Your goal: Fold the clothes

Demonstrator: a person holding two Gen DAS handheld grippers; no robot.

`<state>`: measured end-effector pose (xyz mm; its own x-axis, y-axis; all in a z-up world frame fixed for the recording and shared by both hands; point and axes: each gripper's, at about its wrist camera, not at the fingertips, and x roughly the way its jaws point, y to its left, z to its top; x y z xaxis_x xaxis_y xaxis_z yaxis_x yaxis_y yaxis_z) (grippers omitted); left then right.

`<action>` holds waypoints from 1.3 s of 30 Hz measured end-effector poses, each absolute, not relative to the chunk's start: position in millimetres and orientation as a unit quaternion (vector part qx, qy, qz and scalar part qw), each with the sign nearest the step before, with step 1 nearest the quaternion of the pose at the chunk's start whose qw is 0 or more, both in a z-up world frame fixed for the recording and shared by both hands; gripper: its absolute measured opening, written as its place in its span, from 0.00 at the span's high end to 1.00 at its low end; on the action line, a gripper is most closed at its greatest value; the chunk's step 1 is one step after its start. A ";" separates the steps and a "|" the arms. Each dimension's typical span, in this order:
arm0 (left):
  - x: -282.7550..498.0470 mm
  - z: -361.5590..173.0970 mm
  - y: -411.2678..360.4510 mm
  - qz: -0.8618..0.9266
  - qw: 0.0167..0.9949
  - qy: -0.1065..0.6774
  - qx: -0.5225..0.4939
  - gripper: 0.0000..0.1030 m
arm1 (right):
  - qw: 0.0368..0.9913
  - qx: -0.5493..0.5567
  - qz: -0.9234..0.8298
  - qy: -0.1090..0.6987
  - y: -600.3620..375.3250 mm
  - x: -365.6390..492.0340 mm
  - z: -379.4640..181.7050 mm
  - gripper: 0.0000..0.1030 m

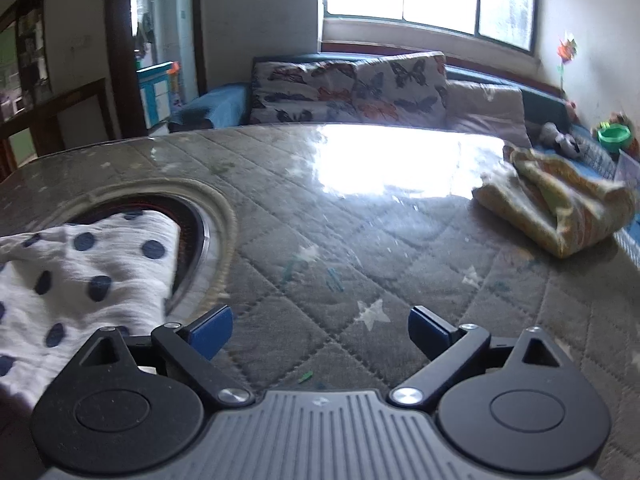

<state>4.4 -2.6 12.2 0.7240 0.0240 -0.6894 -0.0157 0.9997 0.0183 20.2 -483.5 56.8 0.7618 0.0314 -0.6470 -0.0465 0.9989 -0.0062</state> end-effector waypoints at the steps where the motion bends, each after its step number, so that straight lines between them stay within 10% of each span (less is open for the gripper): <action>1: 3.9 12.5 -3.3 0.011 0.927 0.374 0.006 0.00 | 0.940 -0.016 0.028 0.340 -480.6 15.9 62.8 0.09; 28: 2.1 32.0 -3.9 0.015 0.901 0.430 -0.057 0.00 | 0.852 -0.290 0.353 0.257 -260.4 -78.5 100.0 0.23; 39: 1.2 48.8 -12.0 -0.020 0.895 0.433 -0.109 0.00 | 0.804 -0.410 0.367 0.222 -213.4 -90.5 63.9 0.43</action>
<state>1.2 -12.0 48.8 0.6247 -0.1310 -0.7698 -0.0578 0.9754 -0.2129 -90.5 -213.4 63.9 0.6311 0.4089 -0.6592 -0.7737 0.3931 -0.4969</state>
